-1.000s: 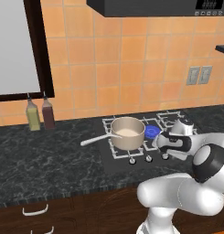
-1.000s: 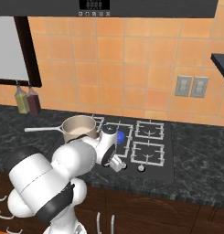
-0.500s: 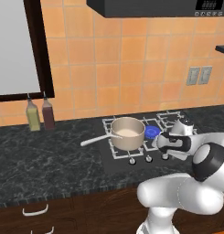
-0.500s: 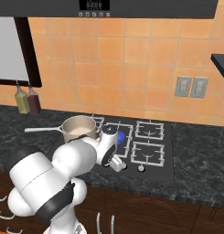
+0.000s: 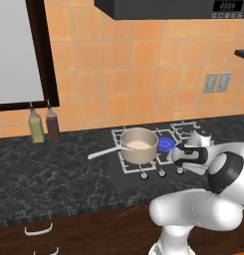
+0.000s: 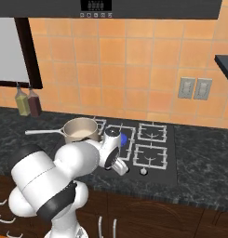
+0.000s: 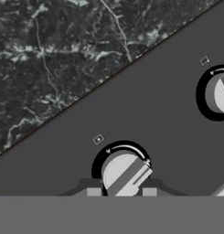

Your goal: Turn off the center burner of the stove.

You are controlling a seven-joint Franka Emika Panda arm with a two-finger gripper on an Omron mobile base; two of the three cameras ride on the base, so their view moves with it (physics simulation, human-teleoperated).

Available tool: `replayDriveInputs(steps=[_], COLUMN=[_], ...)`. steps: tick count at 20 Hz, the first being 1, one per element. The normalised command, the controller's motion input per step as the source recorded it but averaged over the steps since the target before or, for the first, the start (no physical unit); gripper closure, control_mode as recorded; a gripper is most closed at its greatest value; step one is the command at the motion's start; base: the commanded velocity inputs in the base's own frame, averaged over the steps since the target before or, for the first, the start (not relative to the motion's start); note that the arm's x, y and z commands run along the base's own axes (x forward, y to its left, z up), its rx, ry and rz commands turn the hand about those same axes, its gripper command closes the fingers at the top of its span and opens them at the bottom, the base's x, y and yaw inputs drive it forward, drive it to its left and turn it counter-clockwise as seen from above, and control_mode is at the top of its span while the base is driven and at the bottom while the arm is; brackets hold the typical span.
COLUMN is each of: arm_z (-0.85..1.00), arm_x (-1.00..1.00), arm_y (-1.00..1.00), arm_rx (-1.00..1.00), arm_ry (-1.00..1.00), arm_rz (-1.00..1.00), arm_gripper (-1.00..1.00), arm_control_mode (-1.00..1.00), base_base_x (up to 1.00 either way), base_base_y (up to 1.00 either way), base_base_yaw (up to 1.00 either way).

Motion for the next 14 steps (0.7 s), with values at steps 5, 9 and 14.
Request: replayDriveInputs(steps=[5,9,14], arm_z=[-0.43,-0.36,-0.02], arm_x=[-0.34,-0.34,0.0], arm_y=[0.33,0.32,0.04], arm_rx=[-0.03,-0.01,0.0], arm_ry=[0.0,0.0,0.0], arm_rz=[0.0,-0.01,0.0], arm_gripper=[1.0,1.0,1.0], arm_control_mode=[-1.0,-1.0,-1.0], base_base_x=[0.0,0.0,0.0], base_base_y=[0.0,0.0,0.0], base_base_yaw=[0.0,0.0,0.0])
